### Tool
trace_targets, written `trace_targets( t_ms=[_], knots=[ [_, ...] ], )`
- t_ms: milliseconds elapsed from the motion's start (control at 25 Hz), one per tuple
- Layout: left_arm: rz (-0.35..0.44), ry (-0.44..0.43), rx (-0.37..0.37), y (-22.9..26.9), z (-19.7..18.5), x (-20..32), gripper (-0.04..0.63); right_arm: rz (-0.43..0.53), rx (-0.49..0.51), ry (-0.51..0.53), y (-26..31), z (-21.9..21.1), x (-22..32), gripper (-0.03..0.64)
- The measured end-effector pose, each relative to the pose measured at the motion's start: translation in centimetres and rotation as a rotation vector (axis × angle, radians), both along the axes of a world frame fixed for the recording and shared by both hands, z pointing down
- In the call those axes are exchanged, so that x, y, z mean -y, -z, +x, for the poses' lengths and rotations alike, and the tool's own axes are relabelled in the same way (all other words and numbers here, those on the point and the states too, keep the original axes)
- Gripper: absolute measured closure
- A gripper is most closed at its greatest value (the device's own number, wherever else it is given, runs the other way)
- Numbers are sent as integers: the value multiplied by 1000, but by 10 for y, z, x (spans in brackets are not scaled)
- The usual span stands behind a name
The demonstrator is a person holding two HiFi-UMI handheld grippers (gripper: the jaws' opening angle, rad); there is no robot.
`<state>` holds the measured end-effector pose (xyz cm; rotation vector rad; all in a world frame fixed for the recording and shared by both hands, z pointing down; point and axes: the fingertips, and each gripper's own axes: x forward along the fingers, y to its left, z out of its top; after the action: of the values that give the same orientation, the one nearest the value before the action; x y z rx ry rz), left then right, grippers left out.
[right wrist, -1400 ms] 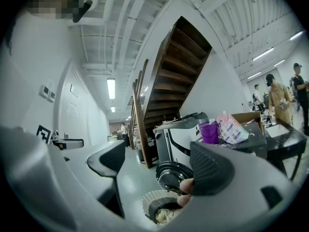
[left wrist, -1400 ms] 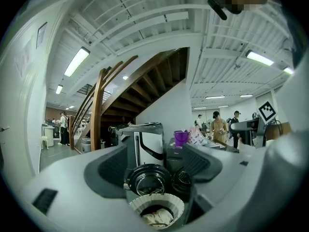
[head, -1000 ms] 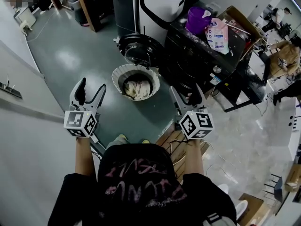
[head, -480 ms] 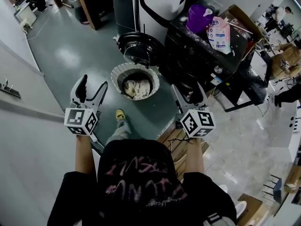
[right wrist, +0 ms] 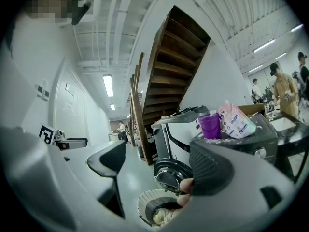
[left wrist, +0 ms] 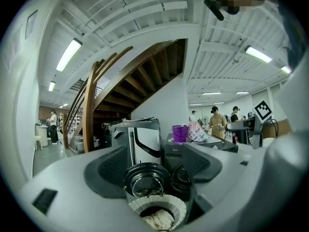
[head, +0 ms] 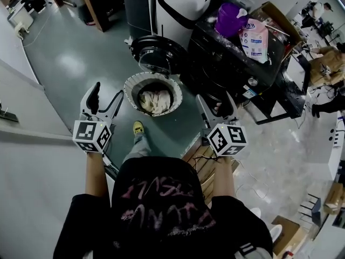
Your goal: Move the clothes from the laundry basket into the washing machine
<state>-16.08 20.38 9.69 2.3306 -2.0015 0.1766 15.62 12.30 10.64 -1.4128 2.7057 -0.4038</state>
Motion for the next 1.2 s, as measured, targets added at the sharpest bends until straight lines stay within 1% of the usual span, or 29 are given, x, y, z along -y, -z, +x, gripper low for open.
trace_targets(
  t_ms=[160,320,480,640,960,1200],
  knots=[
    [-20,-23,-18,-10,-20,30,239,-14,-16,-11,-3,-20,25,201],
    [-43,-37,-44,-22,-41,61,239,-38,-53,3,-12,-46,50,201],
    [-80,-69,-42,-34,-58,89,239,-67,-75,-3,-18,-71,77,201],
    [-108,-79,-66,-42,-86,118,239,-93,-88,-13,-21,-97,105,201],
    [-155,-124,-106,-59,-138,180,239,-132,-101,-84,-25,-134,158,201],
    [-184,-196,-138,-77,-155,216,239,-155,-132,-137,-32,-155,177,201]
  ],
)
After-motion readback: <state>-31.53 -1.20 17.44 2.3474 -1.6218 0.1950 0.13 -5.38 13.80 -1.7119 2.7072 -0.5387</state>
